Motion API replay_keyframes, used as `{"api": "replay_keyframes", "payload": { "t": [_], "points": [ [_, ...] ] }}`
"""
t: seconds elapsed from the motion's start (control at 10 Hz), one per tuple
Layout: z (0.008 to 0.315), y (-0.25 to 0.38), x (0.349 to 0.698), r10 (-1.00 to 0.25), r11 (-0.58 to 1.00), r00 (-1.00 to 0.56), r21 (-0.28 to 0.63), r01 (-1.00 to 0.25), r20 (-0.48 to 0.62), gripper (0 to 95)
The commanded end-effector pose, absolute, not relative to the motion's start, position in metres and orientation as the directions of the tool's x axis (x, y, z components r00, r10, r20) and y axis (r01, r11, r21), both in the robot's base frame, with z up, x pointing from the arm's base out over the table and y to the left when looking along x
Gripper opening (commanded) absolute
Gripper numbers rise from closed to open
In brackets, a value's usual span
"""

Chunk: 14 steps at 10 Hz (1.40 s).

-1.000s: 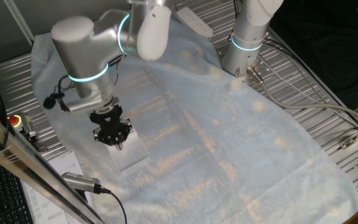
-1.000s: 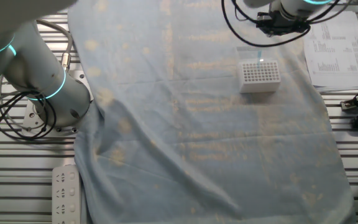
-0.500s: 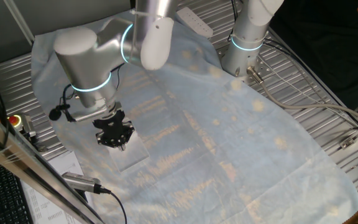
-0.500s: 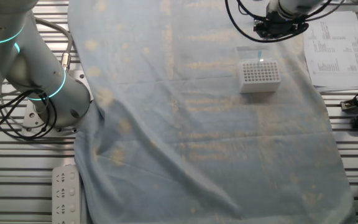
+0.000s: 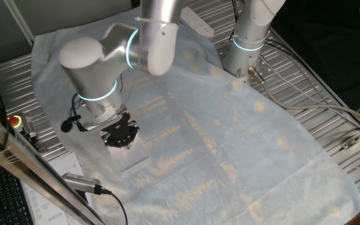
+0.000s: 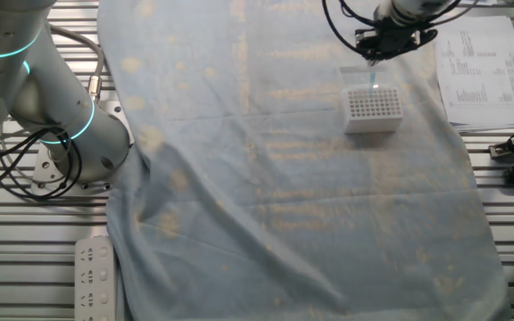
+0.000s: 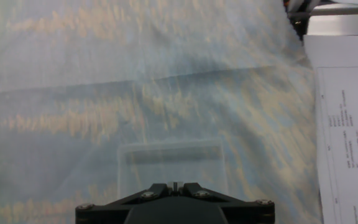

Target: Insert a medium pipette tip into the holder for medium pipette tips

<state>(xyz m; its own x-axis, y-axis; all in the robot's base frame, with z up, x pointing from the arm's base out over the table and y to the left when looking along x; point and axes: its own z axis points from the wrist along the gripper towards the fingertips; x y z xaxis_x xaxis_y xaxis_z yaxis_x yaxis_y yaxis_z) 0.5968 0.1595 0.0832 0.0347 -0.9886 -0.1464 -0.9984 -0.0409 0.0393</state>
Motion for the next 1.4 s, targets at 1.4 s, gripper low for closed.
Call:
{"api": "replay_keyframes", "payload": {
  "t": [1.4],
  "points": [
    [0.088,0.145,0.594,-0.994,-0.1,0.097,0.039,-0.994,-0.053,0.0]
  ]
}}
